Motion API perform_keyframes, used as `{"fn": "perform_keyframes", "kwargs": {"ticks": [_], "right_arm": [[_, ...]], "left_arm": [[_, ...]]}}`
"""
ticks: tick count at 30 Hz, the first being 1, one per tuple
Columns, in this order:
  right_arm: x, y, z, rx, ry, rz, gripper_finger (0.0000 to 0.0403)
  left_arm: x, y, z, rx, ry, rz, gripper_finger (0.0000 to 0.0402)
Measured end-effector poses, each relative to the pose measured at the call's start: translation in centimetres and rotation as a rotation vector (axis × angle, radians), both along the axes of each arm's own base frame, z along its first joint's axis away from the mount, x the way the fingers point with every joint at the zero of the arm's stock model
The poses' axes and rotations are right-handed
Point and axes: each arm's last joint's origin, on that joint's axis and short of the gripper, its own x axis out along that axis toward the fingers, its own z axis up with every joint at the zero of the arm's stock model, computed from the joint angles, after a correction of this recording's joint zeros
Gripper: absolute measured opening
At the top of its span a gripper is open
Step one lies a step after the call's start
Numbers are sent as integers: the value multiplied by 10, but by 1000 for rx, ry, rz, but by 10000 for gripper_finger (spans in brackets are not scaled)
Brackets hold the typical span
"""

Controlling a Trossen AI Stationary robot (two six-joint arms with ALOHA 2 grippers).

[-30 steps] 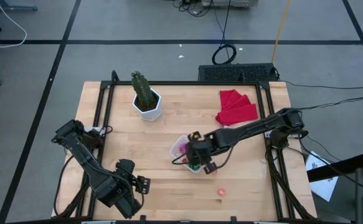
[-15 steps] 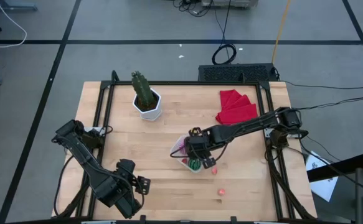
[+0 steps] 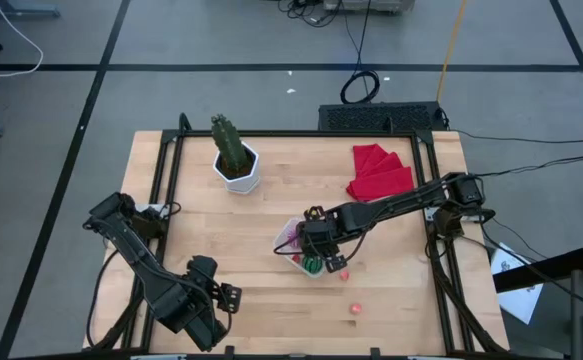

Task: Pick and placing Produce into tupperware
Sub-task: Put the strawberry into the transparent bin, then put the top peach into the transparent bin

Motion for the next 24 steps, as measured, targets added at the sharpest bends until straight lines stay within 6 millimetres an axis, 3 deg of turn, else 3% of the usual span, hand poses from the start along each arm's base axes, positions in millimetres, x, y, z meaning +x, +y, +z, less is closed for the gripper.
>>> {"fn": "perform_keyframes", "kwargs": {"ticks": [9, 24], "right_arm": [[-1, 0, 0, -3, 14, 2, 167], [-3, 1, 3, -20, 3, 50, 169]], "left_arm": [[0, 0, 0, 0, 0, -2, 292], [0, 0, 0, 3, 3, -17, 292]]}}
